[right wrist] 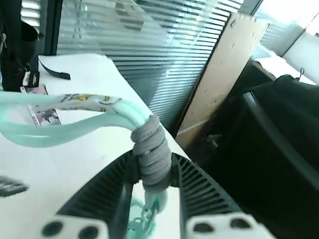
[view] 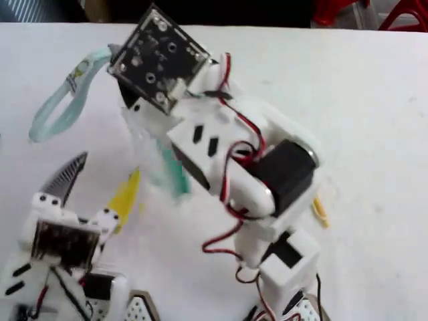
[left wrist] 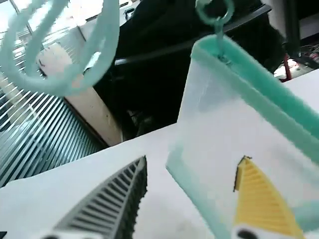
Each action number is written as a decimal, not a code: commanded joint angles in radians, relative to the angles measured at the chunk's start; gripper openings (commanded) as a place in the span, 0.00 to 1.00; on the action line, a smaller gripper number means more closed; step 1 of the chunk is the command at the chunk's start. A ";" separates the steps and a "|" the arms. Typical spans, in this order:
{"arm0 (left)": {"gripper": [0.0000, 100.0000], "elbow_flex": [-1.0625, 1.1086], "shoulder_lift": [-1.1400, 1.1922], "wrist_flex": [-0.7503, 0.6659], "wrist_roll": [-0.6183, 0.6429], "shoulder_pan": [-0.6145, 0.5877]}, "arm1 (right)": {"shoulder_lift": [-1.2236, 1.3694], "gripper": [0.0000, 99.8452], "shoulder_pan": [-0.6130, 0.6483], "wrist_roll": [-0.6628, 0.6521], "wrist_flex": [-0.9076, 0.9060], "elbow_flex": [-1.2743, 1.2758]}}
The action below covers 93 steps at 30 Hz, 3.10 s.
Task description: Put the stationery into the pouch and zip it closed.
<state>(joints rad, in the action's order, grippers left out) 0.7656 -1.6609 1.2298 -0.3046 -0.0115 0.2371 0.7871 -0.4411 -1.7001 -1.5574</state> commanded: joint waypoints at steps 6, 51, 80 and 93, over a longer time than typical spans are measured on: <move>0.30 0.094 -0.001 -0.176 0.000 -0.045 | -0.236 0.02 0.054 -0.003 -0.005 0.347; 0.30 0.100 0.140 -0.146 0.075 0.263 | -0.642 0.02 0.298 -0.003 0.019 0.806; 0.05 0.419 0.140 -0.580 0.207 0.332 | -0.536 0.02 0.113 0.003 0.231 0.931; 0.05 0.652 0.148 -0.855 0.235 0.329 | -0.418 0.02 -0.074 0.089 0.361 1.000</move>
<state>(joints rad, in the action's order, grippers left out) 1.4853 -1.5152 0.2908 -0.0606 0.3076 -0.1880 0.7534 -0.3936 -1.3640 -0.5524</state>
